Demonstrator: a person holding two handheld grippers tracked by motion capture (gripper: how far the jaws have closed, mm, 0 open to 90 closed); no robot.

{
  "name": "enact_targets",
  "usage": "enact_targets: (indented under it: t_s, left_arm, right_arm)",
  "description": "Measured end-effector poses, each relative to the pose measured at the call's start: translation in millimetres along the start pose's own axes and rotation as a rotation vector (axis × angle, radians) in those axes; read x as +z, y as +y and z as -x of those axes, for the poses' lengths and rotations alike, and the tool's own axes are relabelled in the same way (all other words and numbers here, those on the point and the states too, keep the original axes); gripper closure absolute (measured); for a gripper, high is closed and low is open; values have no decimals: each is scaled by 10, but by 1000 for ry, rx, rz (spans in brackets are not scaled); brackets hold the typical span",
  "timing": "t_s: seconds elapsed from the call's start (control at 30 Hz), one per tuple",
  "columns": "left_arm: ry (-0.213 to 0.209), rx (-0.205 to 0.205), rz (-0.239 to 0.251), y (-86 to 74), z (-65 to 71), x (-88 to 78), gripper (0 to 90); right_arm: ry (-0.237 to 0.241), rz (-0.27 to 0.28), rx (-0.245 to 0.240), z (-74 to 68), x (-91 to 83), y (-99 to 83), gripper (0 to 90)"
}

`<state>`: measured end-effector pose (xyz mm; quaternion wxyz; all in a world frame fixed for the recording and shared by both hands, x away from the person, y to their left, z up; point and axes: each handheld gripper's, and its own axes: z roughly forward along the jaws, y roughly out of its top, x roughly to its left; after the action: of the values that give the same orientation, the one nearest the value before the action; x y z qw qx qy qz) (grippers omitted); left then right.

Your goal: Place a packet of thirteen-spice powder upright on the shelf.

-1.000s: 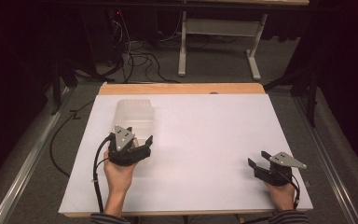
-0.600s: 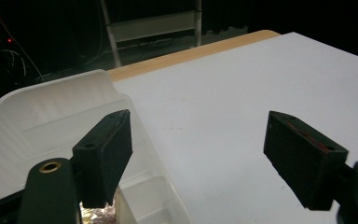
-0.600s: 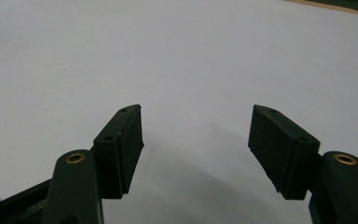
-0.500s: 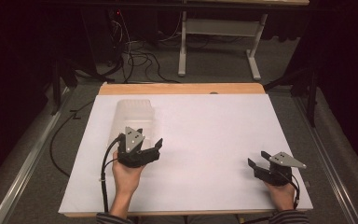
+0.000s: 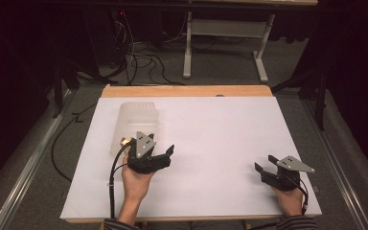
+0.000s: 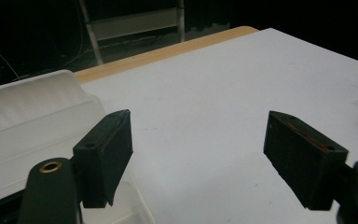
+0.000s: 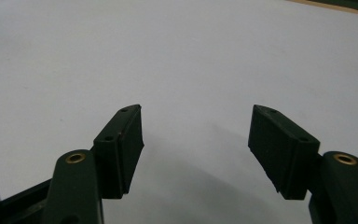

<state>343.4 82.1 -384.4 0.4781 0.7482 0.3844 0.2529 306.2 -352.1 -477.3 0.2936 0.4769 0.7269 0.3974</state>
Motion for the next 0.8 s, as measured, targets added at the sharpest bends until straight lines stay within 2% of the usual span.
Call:
enact_targets:
  t_s: [0.8]
  left_arm:
    - [-63,-3,-9,-49,187,123,248]
  right_arm:
    - [5,11,-5,6,-10,-4,359]
